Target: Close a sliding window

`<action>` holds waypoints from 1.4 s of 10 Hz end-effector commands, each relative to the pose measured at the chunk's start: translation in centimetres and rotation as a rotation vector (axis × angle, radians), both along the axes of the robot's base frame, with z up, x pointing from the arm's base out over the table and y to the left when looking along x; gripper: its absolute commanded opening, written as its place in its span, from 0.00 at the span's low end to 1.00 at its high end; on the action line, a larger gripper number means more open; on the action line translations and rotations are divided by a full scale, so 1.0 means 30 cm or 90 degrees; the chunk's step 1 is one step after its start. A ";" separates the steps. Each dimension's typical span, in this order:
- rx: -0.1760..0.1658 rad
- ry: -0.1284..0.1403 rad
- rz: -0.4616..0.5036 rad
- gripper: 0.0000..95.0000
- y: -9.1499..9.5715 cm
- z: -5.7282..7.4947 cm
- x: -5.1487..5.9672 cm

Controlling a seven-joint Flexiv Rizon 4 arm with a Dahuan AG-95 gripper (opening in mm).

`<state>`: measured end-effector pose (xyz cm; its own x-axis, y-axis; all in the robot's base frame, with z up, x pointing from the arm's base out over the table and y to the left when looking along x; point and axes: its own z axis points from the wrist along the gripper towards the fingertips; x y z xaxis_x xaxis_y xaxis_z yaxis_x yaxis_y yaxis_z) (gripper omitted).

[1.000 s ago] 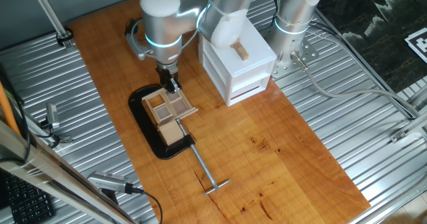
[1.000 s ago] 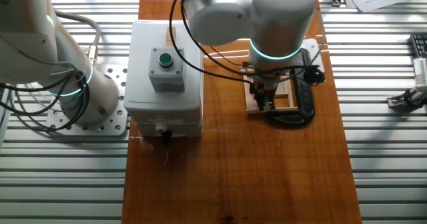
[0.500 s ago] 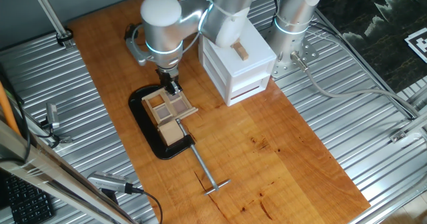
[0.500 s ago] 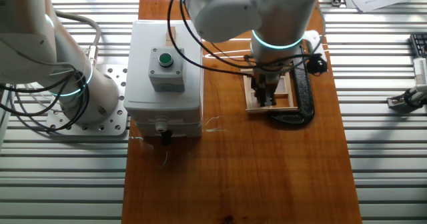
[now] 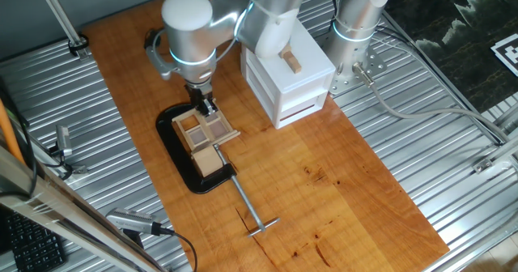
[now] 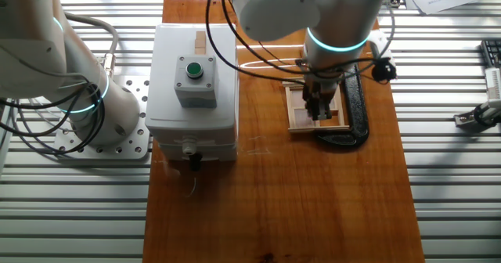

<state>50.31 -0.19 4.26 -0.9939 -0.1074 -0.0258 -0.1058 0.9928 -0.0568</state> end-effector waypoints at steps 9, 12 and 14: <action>0.015 -0.021 -0.004 0.00 0.080 0.145 0.047; 0.014 -0.020 -0.002 0.00 0.080 0.146 0.047; 0.018 -0.017 0.001 0.00 0.079 0.144 0.048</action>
<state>51.84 2.08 8.51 -0.9922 -0.1128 -0.0530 -0.1114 0.9934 -0.0287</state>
